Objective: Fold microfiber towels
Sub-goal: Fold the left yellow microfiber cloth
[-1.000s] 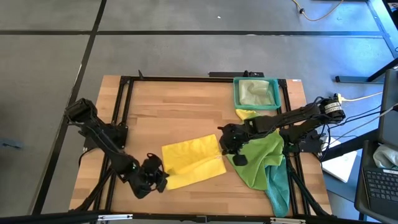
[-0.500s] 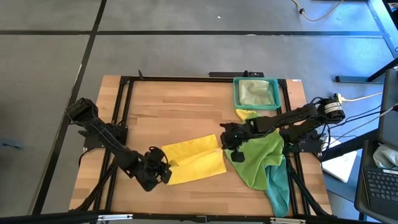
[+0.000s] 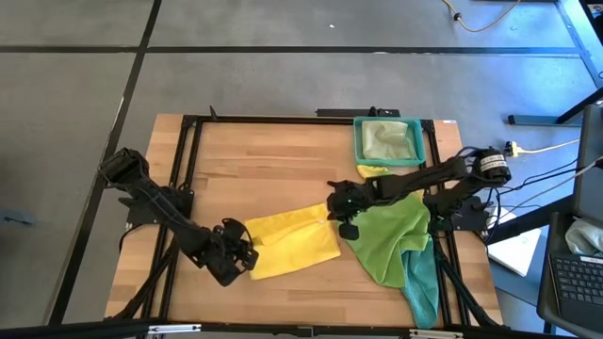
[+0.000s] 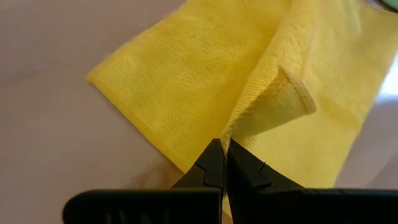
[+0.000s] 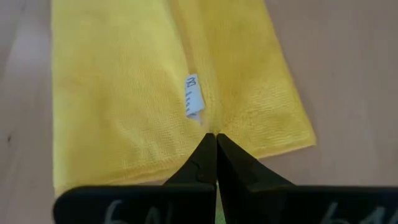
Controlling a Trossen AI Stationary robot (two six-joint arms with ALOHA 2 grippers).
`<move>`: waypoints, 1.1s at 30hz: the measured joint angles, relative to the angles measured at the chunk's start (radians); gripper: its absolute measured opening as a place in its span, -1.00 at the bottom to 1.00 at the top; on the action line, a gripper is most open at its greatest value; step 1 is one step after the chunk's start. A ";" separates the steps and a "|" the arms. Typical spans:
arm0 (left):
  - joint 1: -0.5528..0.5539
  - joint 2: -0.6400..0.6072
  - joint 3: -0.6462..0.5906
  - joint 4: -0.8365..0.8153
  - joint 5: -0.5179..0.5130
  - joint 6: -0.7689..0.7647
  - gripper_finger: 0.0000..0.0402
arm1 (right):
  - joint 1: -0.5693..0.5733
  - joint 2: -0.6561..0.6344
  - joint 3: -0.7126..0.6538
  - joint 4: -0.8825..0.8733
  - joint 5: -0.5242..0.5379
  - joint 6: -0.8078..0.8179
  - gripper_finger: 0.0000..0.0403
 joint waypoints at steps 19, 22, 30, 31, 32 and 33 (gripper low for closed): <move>0.048 0.000 0.000 -0.048 0.013 0.008 -1.00 | -0.012 -0.010 0.001 0.006 0.088 0.022 -0.99; 0.048 0.000 0.000 -0.059 0.013 0.009 -1.00 | -0.013 0.000 0.002 0.001 0.078 0.020 -0.96; 0.048 0.030 -0.003 -0.045 0.047 0.009 -1.00 | -0.013 0.018 0.002 0.006 0.077 0.031 -0.83; 0.048 0.030 -0.003 -0.039 0.054 0.009 -1.00 | -0.013 0.018 0.002 0.010 0.077 0.032 -0.82; 0.049 0.032 -0.003 -0.039 0.062 0.009 -1.00 | -0.013 0.018 0.002 0.014 0.077 0.036 -0.81; 0.049 0.033 -0.003 -0.043 0.061 0.011 -0.99 | -0.013 0.018 0.002 0.016 0.077 0.042 -0.80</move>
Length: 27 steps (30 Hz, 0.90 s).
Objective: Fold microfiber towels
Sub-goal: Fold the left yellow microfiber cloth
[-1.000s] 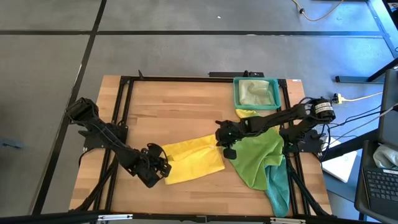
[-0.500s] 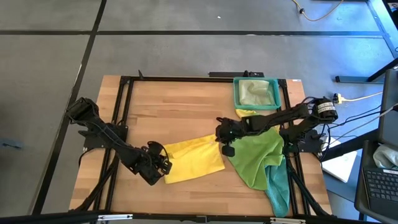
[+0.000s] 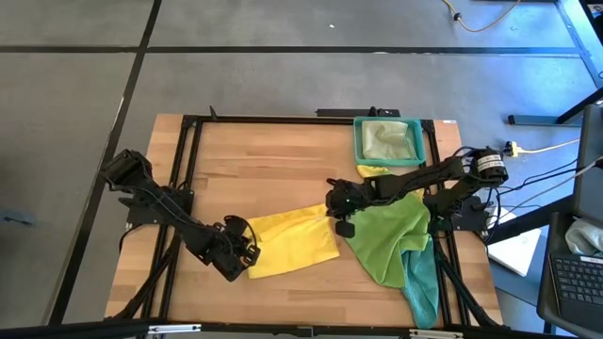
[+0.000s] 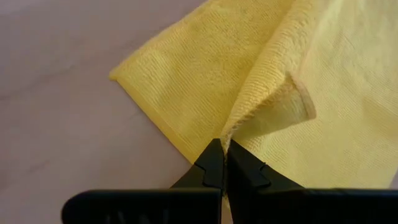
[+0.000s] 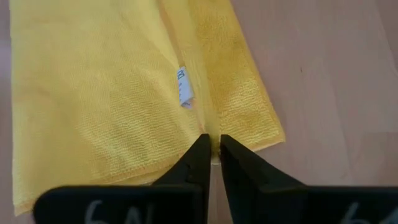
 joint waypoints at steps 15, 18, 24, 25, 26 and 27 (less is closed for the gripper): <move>0.087 0.000 0.000 -0.133 0.034 0.022 -0.64 | 0.000 0.000 0.000 0.016 0.000 0.033 -0.78; 0.105 0.000 0.000 -0.151 0.069 0.022 -0.65 | 0.000 0.000 0.000 0.013 0.000 0.033 -0.78; 0.110 0.000 0.000 -0.161 0.110 0.021 -0.65 | 0.000 0.000 0.000 -0.005 0.000 0.034 -0.78; 0.110 0.000 0.000 -0.167 0.115 0.021 -0.66 | 0.000 0.000 0.000 -0.008 0.001 0.034 -0.78; 0.110 0.000 0.000 -0.172 0.118 0.019 -0.66 | 0.000 0.000 0.000 -0.012 0.001 0.034 -0.78; 0.110 0.000 0.000 -0.175 0.121 0.019 -0.66 | 0.000 0.000 0.000 -0.014 0.001 0.034 -0.78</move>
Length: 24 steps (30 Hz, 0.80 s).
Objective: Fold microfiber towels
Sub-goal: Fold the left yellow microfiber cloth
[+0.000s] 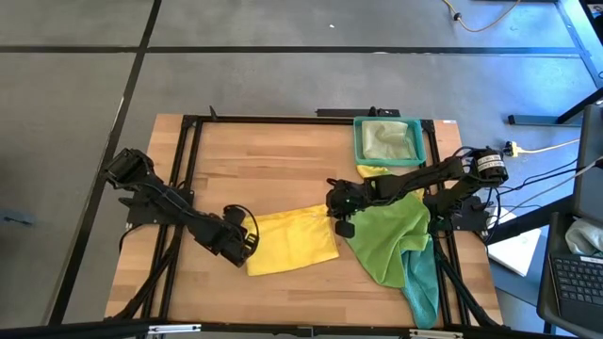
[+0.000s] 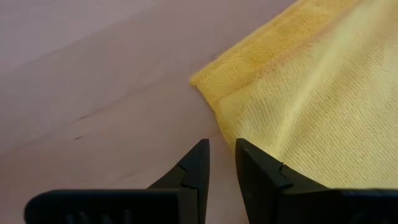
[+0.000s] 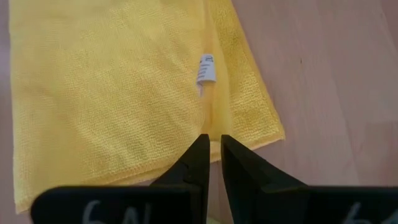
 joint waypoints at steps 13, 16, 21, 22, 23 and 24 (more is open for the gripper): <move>0.021 0.000 0.000 -0.154 0.011 -0.133 -0.66 | 0.000 -0.008 0.007 -0.081 0.000 0.072 -0.78; 0.027 0.000 0.000 -0.151 0.014 -0.134 -0.66 | -0.006 -0.015 0.048 -0.131 -0.004 0.105 -0.78; 0.030 -0.003 0.016 -0.138 0.030 -0.135 -0.66 | -0.007 -0.016 0.122 -0.086 -0.201 0.104 -0.78; 0.025 -0.003 0.026 -0.138 0.035 -0.135 -0.66 | -0.005 -0.016 0.125 -0.057 -0.248 0.109 -0.78; 0.019 -0.003 0.037 -0.138 0.034 -0.135 -0.66 | 0.000 -0.016 0.125 -0.040 -0.283 0.124 -0.78; 0.011 -0.003 0.049 -0.135 0.028 -0.135 -0.66 | 0.006 -0.010 0.123 -0.036 -0.310 0.133 -0.78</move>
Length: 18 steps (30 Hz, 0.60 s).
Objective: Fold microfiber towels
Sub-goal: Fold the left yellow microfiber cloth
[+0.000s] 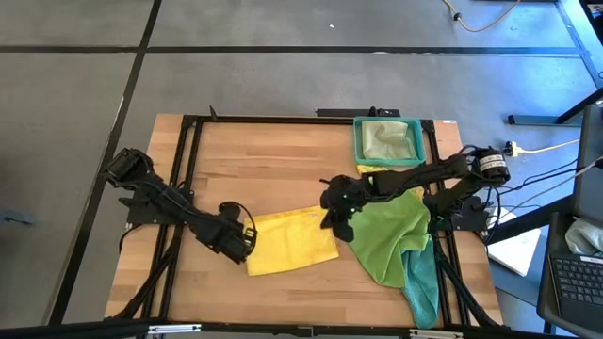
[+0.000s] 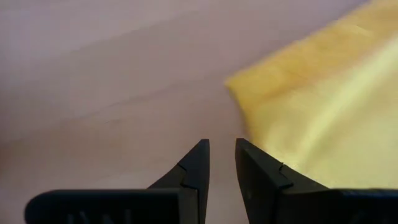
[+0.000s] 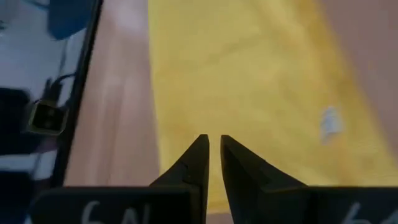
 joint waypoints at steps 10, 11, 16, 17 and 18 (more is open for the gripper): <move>-0.006 0.026 0.024 0.148 -0.081 0.202 -0.66 | 0.000 0.231 -0.014 0.055 -0.033 0.060 -0.78; 0.000 0.032 0.024 0.143 -0.069 0.223 -0.66 | -0.007 0.243 -0.008 0.056 -0.033 0.070 -0.78; 0.033 0.042 0.024 0.146 -0.070 0.271 -0.66 | -0.045 0.250 0.010 0.070 -0.022 0.069 -0.78; 0.043 0.042 0.024 0.146 -0.077 0.272 -0.66 | -0.054 0.243 0.012 0.069 -0.021 0.069 -0.78; 0.052 0.042 0.024 0.140 -0.081 0.275 -0.66 | -0.062 0.233 0.017 0.068 -0.022 0.071 -0.78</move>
